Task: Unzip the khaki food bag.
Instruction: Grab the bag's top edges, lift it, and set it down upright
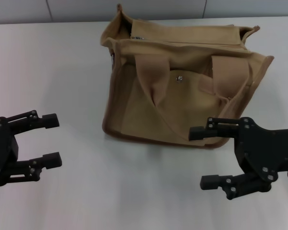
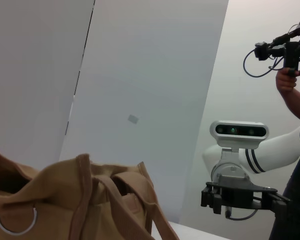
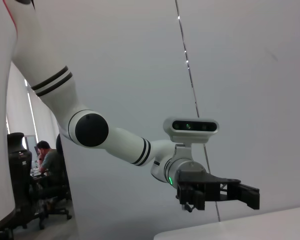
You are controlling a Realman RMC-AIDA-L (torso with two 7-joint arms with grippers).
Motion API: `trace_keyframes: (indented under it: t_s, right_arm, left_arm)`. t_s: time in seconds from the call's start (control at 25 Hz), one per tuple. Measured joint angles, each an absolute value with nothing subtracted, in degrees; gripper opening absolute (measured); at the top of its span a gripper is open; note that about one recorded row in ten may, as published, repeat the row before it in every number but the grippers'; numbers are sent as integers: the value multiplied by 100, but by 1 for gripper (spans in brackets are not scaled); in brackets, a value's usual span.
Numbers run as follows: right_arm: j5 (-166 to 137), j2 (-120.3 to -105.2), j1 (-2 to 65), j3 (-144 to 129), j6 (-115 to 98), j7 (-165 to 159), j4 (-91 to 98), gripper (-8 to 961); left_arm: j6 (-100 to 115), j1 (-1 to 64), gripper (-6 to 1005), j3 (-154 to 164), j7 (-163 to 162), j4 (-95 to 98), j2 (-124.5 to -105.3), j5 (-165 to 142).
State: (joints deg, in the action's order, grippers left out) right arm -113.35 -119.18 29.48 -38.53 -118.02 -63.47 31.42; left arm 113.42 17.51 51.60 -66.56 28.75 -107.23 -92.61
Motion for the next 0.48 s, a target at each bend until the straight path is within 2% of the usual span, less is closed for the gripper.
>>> trace_keyframes:
  t_s: [0.48]
  right_arm:
    - [-11327,-11912,3071,-3875,-11682,-6337,3022,839]
  left_arm:
    - [11343,1787,820,5150,-6682,2899,-10749,-9257]
